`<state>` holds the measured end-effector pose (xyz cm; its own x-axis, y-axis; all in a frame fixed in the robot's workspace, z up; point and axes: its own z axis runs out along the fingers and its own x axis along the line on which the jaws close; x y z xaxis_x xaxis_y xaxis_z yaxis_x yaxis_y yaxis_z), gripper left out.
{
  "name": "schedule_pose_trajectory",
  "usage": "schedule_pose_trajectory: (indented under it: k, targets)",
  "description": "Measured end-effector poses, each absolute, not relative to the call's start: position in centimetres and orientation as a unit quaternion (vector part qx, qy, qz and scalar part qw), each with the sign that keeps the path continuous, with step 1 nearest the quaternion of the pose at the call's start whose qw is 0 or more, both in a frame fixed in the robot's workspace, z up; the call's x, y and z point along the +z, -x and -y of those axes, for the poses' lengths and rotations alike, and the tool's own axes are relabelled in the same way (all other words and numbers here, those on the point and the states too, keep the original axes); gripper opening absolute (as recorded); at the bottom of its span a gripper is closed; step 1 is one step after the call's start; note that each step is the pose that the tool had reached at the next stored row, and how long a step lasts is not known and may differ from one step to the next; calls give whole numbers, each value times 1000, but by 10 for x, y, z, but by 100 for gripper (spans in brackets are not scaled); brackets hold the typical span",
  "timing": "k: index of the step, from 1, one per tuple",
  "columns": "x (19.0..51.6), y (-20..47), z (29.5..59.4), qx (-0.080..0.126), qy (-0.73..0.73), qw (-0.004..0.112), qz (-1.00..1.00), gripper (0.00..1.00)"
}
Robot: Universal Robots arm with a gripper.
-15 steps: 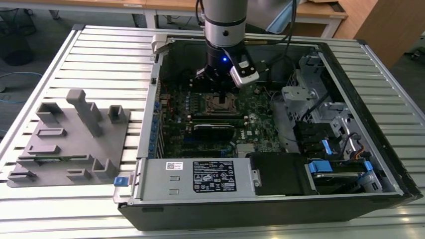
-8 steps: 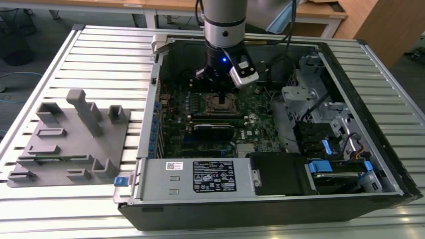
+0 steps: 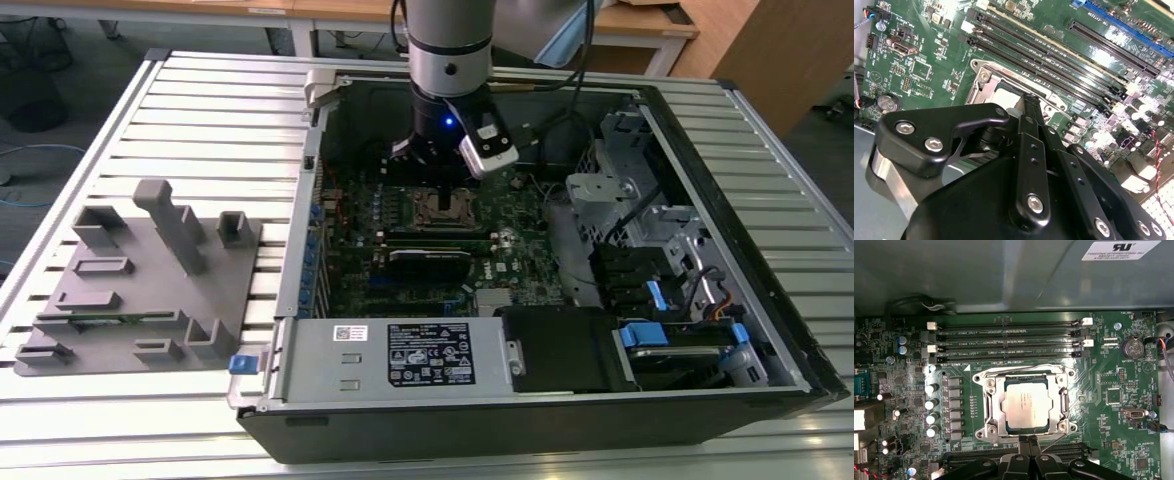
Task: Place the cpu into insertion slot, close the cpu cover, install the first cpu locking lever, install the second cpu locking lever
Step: 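Install the second cpu locking lever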
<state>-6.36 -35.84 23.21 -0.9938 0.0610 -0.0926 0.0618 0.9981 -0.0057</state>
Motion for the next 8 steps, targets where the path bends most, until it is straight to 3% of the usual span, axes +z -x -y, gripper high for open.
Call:
schedule_pose_trajectory:
  k: [8]
  targets:
    - [232,64,364,-4,-31,46,-998,11]
